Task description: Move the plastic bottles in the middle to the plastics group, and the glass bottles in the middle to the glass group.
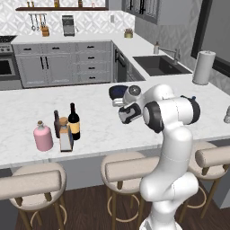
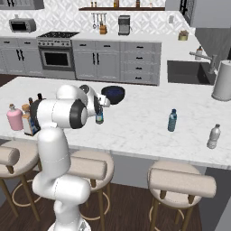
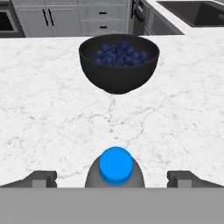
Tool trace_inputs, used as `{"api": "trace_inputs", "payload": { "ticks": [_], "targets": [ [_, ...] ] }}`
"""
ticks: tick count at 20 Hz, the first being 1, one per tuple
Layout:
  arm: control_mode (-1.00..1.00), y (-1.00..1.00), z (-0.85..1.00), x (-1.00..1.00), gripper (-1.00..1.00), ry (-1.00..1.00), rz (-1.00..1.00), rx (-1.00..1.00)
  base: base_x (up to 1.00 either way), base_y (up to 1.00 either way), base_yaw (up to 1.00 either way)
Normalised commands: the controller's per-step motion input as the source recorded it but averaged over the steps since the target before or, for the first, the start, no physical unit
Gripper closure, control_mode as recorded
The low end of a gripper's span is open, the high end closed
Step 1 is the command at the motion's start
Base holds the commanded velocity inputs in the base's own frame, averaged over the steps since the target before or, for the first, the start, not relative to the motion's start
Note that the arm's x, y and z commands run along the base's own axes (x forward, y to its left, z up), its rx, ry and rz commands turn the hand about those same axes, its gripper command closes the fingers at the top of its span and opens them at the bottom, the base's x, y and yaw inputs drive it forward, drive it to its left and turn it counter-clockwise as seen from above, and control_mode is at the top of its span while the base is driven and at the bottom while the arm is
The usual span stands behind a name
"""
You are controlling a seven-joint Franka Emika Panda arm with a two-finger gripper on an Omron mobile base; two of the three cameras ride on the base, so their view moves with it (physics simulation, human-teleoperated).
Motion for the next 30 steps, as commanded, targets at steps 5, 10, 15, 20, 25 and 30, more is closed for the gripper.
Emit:
{"api": "trace_inputs", "payload": {
  "ticks": [5,10,15,20,25,30],
  "targets": [
    [-1.0,-0.01,-0.1,0.0,-1.0,0.01,0.0,0.0,0.0,0.0,0.0],
    [-1.0,0.0,-0.16,0.05,-1.0,0.0,0.0,0.0,0.0,0.0,0.0],
    [-1.0,0.0,-0.1,0.18,-1.0,0.01,0.0,0.0,0.0,0.0,0.0],
    [-1.0,0.0,-0.16,0.11,-1.0,0.0,0.0,0.0,0.0,0.0,0.0],
    [-1.0,0.0,-0.02,0.0,-1.0,0.0,0.0,0.0,0.0,0.0,0.0],
    [-1.0,0.0,0.0,0.0,-1.0,0.0,0.0,0.0,0.0,0.0,0.0]
  ]
}}
